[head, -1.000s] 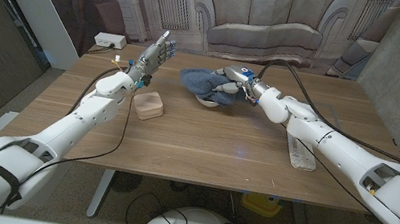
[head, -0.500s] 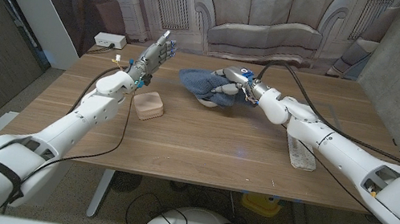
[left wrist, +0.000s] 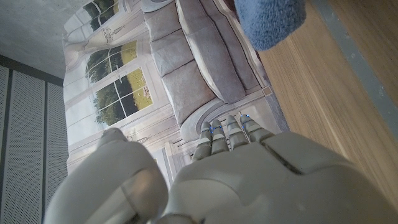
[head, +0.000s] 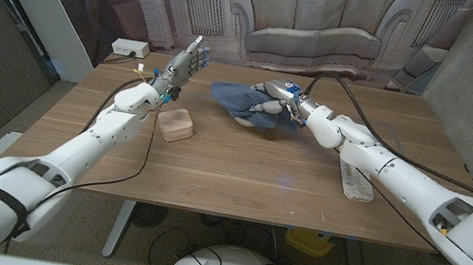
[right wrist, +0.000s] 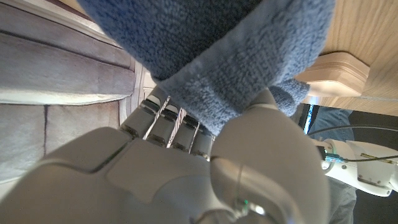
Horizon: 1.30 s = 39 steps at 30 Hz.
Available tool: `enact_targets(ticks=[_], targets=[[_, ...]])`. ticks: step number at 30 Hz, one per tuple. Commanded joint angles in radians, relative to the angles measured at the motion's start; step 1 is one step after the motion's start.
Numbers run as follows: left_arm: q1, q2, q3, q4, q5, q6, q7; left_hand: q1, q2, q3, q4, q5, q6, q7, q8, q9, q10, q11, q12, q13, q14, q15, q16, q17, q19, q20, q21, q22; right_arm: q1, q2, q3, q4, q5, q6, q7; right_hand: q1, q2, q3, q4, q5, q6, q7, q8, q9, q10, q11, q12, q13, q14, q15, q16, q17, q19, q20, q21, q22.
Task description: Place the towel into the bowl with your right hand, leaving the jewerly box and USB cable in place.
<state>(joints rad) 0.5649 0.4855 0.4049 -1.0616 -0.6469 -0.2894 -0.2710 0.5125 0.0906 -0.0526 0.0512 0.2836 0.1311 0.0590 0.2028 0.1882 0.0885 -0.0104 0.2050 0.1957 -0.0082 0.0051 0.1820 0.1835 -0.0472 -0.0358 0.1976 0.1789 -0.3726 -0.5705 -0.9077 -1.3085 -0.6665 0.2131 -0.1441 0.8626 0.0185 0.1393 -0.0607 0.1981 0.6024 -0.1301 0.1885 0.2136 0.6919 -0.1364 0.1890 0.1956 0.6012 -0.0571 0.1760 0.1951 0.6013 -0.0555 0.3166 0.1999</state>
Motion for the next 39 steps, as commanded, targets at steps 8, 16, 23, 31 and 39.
enact_targets(ticks=[8, 16, 23, 31, 39], targets=[[-0.013, -0.009, 0.004, 0.020, 0.004, -0.005, -0.007, 0.007, 0.003, -0.006, 0.001, -0.004, 0.010, 0.000, 0.000, 0.003, 0.004, 0.003, 0.002, 0.000, 0.005, 0.005, 0.008, 0.002, -0.005, 0.006, 0.007, 0.005, -0.009, -0.009, 0.004, -0.019, -0.013, -0.020, 0.022, -0.040, -0.014, -0.020, 0.011, 0.020, -0.070, -0.006, -0.010, 0.002, -0.069, 0.008, 0.000, 0.004, -0.061, -0.101, 0.000, 0.003, -0.039, -0.091, -0.024, -0.003], [-0.021, -0.019, 0.004, 0.041, 0.002, -0.017, -0.016, 0.008, 0.004, -0.007, 0.001, -0.005, 0.012, 0.001, 0.000, 0.003, 0.005, 0.000, 0.002, 0.000, 0.005, 0.005, 0.008, 0.002, -0.005, 0.006, 0.007, 0.005, -0.014, -0.017, 0.005, -0.034, -0.024, -0.030, 0.024, -0.061, -0.024, -0.033, 0.018, 0.025, -0.088, -0.011, -0.008, 0.002, -0.085, 0.008, 0.003, 0.005, -0.075, -0.097, 0.002, 0.004, -0.057, -0.079, -0.033, -0.003], [-0.029, -0.026, 0.002, 0.063, -0.002, -0.025, -0.025, 0.008, 0.004, -0.007, 0.001, -0.005, 0.013, 0.000, 0.001, 0.003, 0.004, 0.004, 0.002, 0.000, 0.005, 0.006, 0.008, 0.002, -0.006, 0.007, 0.007, 0.005, -0.012, -0.019, 0.005, -0.044, -0.025, -0.035, 0.042, -0.102, -0.045, -0.057, 0.033, 0.034, -0.116, -0.014, -0.006, 0.002, -0.118, 0.010, 0.003, 0.007, -0.104, -0.084, 0.002, 0.004, -0.073, -0.067, -0.045, -0.004], [-0.042, -0.033, 0.002, 0.092, -0.005, -0.034, -0.042, 0.009, 0.004, -0.008, 0.001, -0.005, 0.012, 0.000, 0.001, 0.003, 0.006, 0.002, 0.003, 0.000, 0.006, 0.006, 0.008, 0.002, -0.005, 0.008, 0.007, 0.005, -0.010, -0.020, 0.005, -0.054, -0.027, -0.043, 0.066, -0.150, -0.072, -0.088, 0.049, 0.054, -0.165, -0.015, -0.008, 0.002, -0.169, 0.013, 0.003, 0.009, -0.141, -0.069, 0.003, 0.004, -0.100, -0.044, -0.062, -0.004], [-0.053, -0.036, 0.002, 0.113, -0.006, -0.040, -0.057, 0.009, 0.005, -0.009, 0.001, -0.006, 0.012, 0.000, 0.000, 0.003, 0.006, 0.002, 0.003, 0.000, 0.006, 0.005, 0.008, 0.002, -0.006, 0.008, 0.007, 0.005, -0.005, -0.020, 0.009, -0.058, -0.005, -0.038, 0.103, -0.231, -0.107, -0.137, 0.081, 0.084, -0.217, -0.012, -0.004, 0.001, -0.234, 0.024, 0.005, 0.011, -0.196, -0.047, 0.005, 0.006, -0.147, 0.004, -0.089, -0.005]])
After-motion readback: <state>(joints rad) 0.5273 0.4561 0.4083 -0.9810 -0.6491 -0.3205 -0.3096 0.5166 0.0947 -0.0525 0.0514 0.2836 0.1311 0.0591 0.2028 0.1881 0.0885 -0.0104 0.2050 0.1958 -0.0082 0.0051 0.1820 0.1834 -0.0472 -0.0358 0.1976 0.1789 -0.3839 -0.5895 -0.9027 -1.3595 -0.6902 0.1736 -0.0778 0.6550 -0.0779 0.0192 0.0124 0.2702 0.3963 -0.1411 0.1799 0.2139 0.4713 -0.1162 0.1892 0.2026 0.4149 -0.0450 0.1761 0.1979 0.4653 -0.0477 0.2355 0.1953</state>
